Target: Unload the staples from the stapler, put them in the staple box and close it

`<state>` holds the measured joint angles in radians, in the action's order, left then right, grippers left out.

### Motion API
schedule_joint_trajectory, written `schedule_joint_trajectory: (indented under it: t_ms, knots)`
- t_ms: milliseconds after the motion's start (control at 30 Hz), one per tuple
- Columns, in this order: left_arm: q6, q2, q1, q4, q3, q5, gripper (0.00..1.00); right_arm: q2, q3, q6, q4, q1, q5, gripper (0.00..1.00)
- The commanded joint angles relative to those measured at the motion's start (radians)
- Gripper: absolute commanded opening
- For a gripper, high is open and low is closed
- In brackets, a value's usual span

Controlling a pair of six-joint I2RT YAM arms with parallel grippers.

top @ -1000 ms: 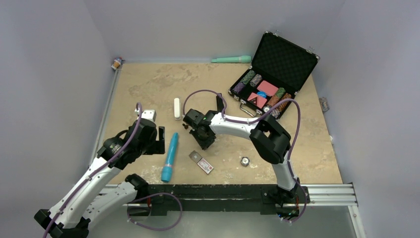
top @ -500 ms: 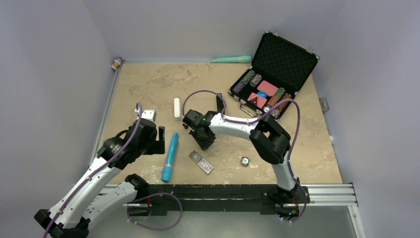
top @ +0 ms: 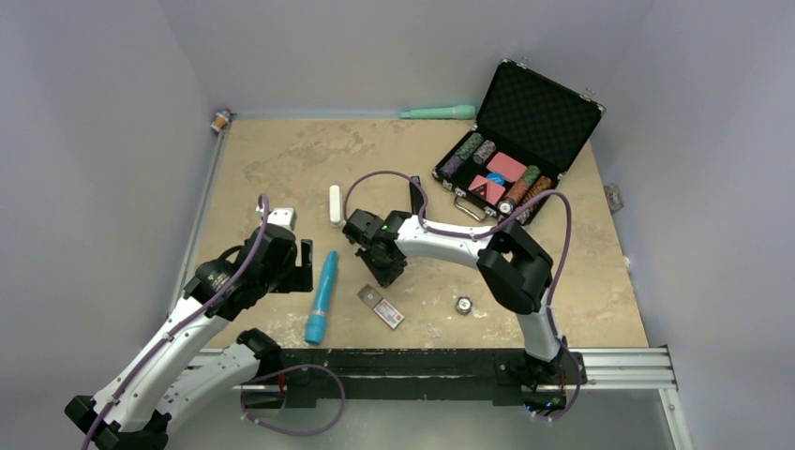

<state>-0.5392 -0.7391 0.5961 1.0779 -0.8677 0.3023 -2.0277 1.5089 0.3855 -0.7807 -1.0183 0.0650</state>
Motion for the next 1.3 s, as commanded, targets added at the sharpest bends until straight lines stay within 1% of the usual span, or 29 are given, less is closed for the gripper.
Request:
schedule_joint_trajectory:
  t_ms: [0,267,600,1067,1267]
  knots:
    - [-0.010,0.010,0.002,-0.020,-0.023,0.003,0.84,0.077,0.045,0.041,-0.027,-0.026,0.001,0.19]
    - [-0.013,0.025,0.007,-0.025,-0.013,0.003,0.83,0.093,0.040,0.093,-0.028,-0.071,-0.004,0.18]
    - [-0.032,0.038,0.056,-0.011,-0.011,0.033,0.84,0.088,0.024,0.124,-0.010,-0.116,-0.019,0.18]
    - [-0.052,0.068,0.085,0.005,-0.007,0.067,0.84,0.051,-0.022,0.133,0.049,-0.124,-0.032,0.18]
    - [-0.057,0.077,0.094,0.008,-0.006,0.076,0.84,0.045,-0.027,0.134,0.056,-0.126,-0.027,0.21]
